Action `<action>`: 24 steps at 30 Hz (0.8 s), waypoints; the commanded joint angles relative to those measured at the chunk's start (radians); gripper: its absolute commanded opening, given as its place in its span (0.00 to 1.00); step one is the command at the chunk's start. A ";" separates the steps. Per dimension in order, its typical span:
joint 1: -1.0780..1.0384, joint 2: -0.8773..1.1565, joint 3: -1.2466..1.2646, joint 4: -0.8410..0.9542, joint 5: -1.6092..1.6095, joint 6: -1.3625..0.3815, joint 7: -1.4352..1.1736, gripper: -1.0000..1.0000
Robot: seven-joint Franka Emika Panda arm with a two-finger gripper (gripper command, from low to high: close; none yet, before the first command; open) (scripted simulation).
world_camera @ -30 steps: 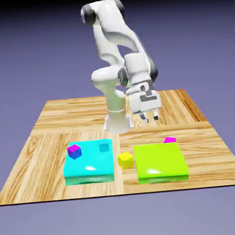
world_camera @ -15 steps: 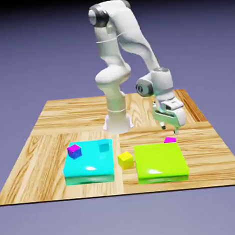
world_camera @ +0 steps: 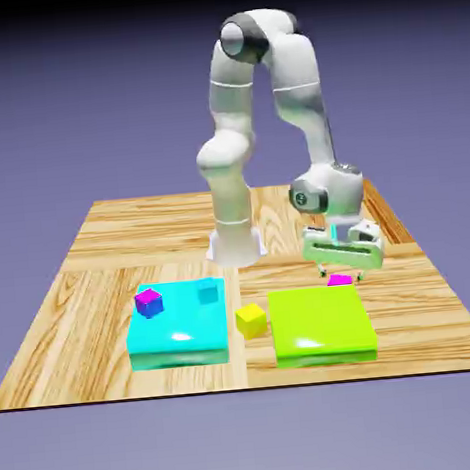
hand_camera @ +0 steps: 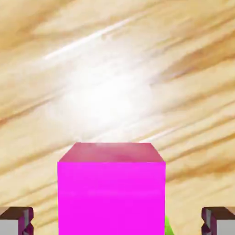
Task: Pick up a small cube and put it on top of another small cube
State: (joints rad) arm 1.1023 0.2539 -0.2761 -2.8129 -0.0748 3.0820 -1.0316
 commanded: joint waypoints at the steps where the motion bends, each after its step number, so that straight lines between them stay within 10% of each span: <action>1: -0.021 0.036 0.028 0.006 0.027 0.030 -0.019 0.50; 2: -0.025 0.042 0.032 0.007 0.032 0.035 -0.022 0.50; 3: -0.025 0.042 0.032 0.007 0.032 0.035 -0.022 0.00; 24: -0.049 -0.496 -0.555 -0.019 -0.470 -0.449 0.519 0.00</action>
State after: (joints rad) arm 1.0528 -0.2422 -0.8308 -2.8321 -0.5448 2.6321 -0.5125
